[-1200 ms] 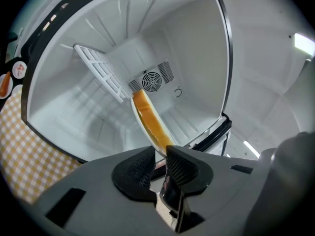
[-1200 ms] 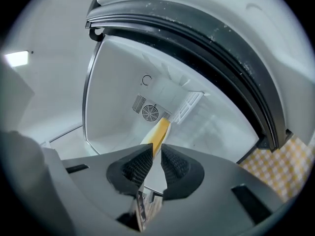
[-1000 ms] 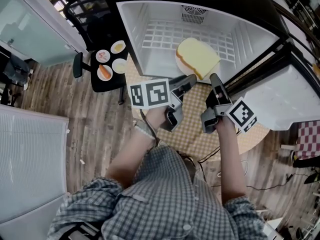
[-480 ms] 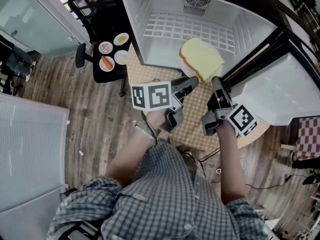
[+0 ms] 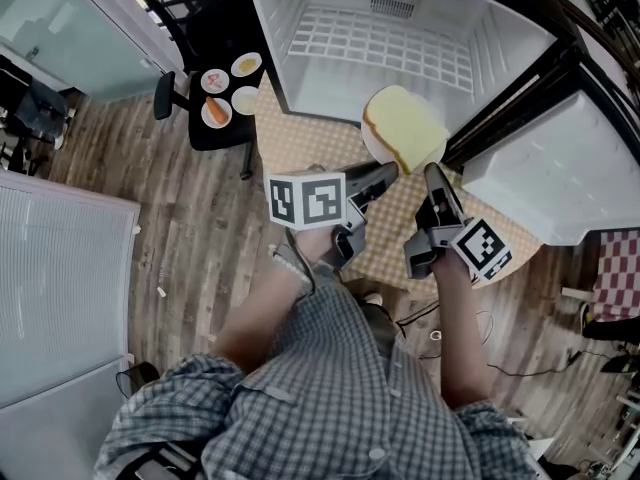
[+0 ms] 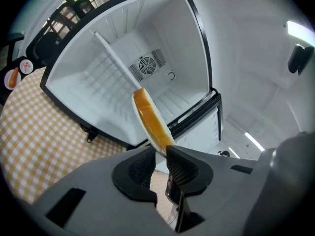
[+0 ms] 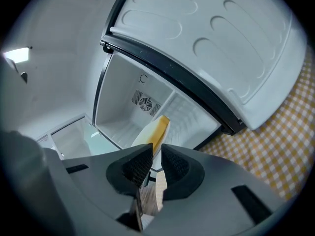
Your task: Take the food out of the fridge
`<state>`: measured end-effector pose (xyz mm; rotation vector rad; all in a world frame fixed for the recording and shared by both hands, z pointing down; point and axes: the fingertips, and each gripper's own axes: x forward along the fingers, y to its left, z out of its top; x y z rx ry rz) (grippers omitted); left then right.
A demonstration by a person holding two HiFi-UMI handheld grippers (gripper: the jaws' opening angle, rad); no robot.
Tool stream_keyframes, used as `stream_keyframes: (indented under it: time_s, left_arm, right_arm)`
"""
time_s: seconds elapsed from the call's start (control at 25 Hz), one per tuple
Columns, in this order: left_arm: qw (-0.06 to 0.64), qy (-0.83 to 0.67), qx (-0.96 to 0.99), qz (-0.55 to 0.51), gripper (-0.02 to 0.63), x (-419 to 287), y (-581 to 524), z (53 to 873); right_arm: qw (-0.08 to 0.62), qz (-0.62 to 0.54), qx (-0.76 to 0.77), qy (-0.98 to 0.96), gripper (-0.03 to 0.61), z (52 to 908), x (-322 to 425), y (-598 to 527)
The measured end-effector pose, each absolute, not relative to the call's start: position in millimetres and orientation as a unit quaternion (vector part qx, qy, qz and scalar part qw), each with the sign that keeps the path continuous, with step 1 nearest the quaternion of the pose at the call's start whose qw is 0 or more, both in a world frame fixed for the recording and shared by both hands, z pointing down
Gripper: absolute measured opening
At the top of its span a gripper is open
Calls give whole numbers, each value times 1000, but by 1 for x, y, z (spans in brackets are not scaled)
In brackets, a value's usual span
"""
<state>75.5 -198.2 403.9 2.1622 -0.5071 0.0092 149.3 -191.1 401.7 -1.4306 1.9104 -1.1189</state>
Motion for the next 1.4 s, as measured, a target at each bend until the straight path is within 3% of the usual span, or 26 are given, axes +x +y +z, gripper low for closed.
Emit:
stream_keyframes:
  time_s: [0.24, 0.8, 1.4]
  left_arm:
    - [449, -212, 868, 21, 74, 75, -185, 429]
    - [482, -233, 843, 52, 75, 66, -160, 488]
    - [530, -233, 810, 89, 75, 63, -138, 550]
  right_arm:
    - [251, -433, -513, 697, 49, 423, 144, -179]
    - [155, -453, -550, 684, 49, 487, 150, -151]
    - [128, -523, -545, 642, 49, 556, 140, -129]
